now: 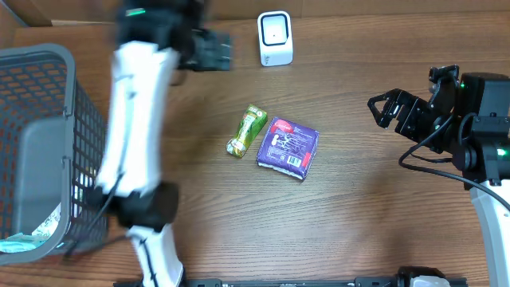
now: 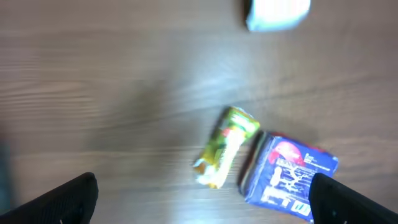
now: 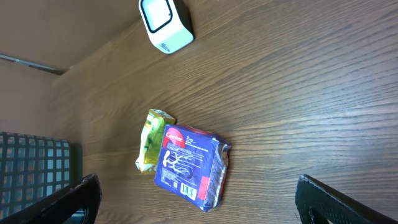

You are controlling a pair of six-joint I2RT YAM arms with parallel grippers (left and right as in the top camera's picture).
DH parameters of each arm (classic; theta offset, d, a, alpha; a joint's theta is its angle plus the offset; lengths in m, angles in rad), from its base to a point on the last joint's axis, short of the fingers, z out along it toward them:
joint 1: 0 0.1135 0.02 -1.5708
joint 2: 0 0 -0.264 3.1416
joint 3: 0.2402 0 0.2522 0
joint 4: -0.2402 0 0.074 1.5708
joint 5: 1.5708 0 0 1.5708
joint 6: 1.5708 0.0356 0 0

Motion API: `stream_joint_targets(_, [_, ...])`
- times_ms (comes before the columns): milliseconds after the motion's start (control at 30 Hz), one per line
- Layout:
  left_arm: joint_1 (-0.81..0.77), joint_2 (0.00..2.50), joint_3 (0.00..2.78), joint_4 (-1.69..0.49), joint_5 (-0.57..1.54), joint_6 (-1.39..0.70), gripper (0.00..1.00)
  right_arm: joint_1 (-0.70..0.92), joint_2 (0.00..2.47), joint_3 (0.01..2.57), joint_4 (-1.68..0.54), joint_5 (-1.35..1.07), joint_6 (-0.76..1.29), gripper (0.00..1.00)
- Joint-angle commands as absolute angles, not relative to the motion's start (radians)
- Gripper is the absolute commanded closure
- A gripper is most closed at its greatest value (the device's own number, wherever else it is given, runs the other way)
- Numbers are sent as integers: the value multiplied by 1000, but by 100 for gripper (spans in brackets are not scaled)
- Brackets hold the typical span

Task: Scan the item barcode
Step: 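Carry the green packet out and set it beside the purple pack, then reach the left gripper into the basket toward the white gold-capped tube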

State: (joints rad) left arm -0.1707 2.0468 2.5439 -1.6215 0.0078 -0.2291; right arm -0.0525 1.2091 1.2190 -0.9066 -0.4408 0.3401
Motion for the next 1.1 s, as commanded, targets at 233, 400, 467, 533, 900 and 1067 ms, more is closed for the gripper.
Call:
stream_joint_targets(233, [262, 1737, 2418, -1690, -13, -255, 0, -57, 1203, 1244, -907, -435, 341, 0])
stream_joint_targets(400, [531, 1648, 2225, -1683, 61, -271, 0, -57, 1203, 1244, -906, -435, 340, 0])
stream_joint_targets(467, [615, 1626, 2150, -1647, 80, -281, 0, -57, 1203, 1244, -906, -435, 340, 0])
stream_joint_targets(533, [678, 1615, 2082, -1605, 83, -297, 0, -57, 1203, 1244, -905, -435, 340, 0])
stream_joint_targets(900, [794, 1615, 1734, -1420, 91, -364, 0, -57, 1203, 1244, -907, -435, 333, 0])
stream_joint_targets(1067, [828, 1615, 1589, -1301, 84, -428, 0, -57, 1203, 1244, -906, -435, 333, 0])
